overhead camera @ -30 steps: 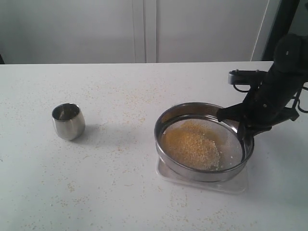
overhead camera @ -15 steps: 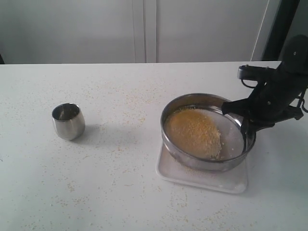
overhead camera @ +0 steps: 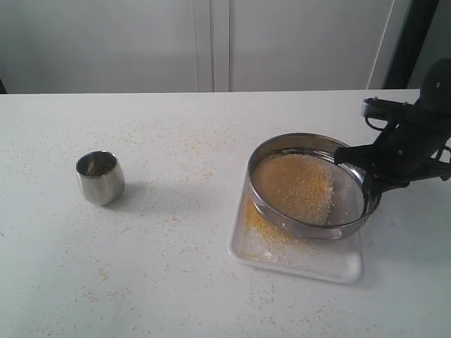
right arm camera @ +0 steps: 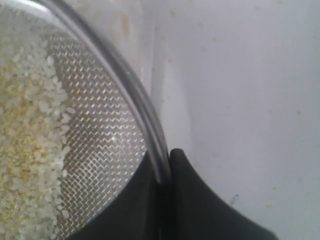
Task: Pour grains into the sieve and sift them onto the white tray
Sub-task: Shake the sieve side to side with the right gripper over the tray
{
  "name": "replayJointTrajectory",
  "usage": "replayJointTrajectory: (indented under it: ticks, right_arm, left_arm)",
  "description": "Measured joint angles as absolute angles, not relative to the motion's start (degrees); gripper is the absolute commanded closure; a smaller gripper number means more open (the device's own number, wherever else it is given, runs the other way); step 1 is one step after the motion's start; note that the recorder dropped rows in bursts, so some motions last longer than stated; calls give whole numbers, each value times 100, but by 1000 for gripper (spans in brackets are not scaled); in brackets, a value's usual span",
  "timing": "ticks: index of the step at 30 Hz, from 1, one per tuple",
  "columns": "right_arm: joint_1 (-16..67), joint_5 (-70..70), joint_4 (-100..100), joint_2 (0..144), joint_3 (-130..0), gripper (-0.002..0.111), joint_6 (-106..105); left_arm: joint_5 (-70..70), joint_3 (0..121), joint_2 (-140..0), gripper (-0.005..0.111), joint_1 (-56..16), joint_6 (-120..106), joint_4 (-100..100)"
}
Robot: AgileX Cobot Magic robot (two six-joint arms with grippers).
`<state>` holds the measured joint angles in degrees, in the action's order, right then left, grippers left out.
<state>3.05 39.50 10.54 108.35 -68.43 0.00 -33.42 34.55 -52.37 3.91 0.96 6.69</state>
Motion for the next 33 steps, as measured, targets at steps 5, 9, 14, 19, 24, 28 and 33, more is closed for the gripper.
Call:
replayJointTrajectory:
  ticks: [5,9,14,19,24,28,33]
  right_arm:
    - [394,4111,761,10835,-6843,108,210]
    - [401,4043,825,10835,-6843,108,-234]
    - [421,4263,848,10835,-6833,108,-214]
    - [366,4032,1072,10835,-6844,108,327]
    - [585,4344,1167,10835,-6844,108,-443]
    - [443,4108,973,10835,-6844,108,795]
    - [486,4174,952,10835,-6844,108,-381]
  left_arm:
    - [-3342,3455,-5237,107,391,96,669]
    - [-3342,3455,-5237,107,391,96,669]
    - [-3342,3455,-5237,107,391,96,669]
    - [-3342,3455,-5237,107,391,96,660]
    - [-3342,3455,-5237,107,391,96,660]
    - [-3342,3455,-5237,107,391,96,660]
    - [-3342,3455,-5237,107,391,96,660]
